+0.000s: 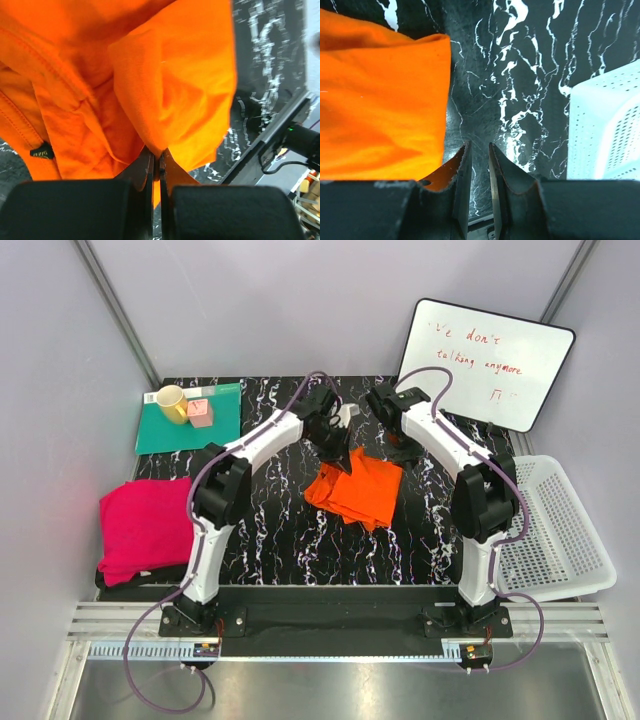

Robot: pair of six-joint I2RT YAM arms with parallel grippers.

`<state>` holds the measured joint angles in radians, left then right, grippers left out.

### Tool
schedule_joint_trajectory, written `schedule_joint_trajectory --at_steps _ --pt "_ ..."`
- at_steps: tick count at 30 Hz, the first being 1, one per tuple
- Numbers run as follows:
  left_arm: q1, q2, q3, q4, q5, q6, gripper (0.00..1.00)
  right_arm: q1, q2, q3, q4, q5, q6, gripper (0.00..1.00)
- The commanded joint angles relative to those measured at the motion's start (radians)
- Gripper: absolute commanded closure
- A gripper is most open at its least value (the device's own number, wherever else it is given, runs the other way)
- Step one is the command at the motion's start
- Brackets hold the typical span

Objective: Fold and stack the t-shirts
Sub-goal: Smooth out wrinkles on the folded tshirt

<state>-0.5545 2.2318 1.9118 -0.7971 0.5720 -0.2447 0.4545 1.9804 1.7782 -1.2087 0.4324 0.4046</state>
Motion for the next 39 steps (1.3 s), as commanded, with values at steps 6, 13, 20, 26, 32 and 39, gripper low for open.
schedule_joint_trajectory --at_steps 6,13,20,26,32,39 --pt "0.068 -0.132 0.072 0.012 0.019 -0.042 1.0 0.001 -0.003 -0.02 0.021 -0.086 0.037 0.73" --pt "0.169 -0.115 0.0 -0.007 -0.001 -0.03 1.0 0.001 0.015 -0.033 0.024 -0.113 0.039 0.73" --pt "0.185 -0.017 -0.034 -0.05 0.011 -0.03 0.33 0.001 0.041 -0.01 0.028 -0.135 0.039 0.72" --pt "0.191 -0.081 -0.057 -0.068 -0.035 -0.011 0.01 0.001 0.057 0.021 0.028 -0.146 0.034 0.7" --pt "0.212 -0.104 -0.105 -0.063 -0.018 -0.011 0.01 0.001 0.086 0.049 0.057 -0.195 0.036 0.68" --pt "0.22 -0.064 -0.171 -0.06 0.032 -0.025 1.0 0.003 0.175 0.188 0.104 -0.325 0.004 0.66"
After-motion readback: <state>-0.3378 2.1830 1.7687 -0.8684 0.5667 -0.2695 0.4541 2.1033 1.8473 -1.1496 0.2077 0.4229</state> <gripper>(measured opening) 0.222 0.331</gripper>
